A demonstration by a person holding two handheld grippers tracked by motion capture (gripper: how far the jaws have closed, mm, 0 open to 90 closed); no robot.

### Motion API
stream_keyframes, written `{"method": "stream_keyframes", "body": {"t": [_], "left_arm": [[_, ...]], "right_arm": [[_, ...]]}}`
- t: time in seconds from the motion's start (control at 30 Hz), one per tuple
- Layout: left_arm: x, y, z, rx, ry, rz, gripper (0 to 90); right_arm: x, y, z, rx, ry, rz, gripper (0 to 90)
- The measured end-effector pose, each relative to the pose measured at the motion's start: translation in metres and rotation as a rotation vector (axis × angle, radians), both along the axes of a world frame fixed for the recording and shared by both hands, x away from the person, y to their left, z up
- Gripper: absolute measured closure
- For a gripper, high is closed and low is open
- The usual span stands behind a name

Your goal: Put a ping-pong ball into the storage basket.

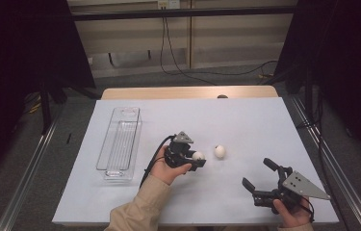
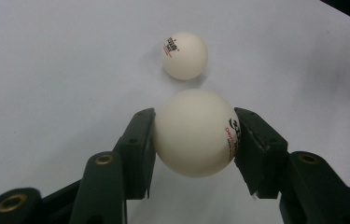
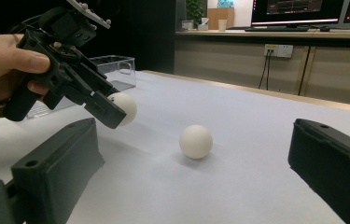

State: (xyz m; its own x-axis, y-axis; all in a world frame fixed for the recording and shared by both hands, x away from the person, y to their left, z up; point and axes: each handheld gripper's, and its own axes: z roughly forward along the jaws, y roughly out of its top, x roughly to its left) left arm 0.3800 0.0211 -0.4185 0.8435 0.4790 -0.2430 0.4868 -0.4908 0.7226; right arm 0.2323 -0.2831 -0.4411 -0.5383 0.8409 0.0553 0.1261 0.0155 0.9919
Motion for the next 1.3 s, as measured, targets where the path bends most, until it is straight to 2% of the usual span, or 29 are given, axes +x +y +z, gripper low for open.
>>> {"method": "stream_keyframes", "body": {"t": [1.3], "left_arm": [[0.006, 0.018, 0.008, -0.007, 0.009, 0.056, 50.9]], "right_arm": [[0.0, 0.0, 0.0, 0.002, -0.001, 0.001, 1.4]]}}
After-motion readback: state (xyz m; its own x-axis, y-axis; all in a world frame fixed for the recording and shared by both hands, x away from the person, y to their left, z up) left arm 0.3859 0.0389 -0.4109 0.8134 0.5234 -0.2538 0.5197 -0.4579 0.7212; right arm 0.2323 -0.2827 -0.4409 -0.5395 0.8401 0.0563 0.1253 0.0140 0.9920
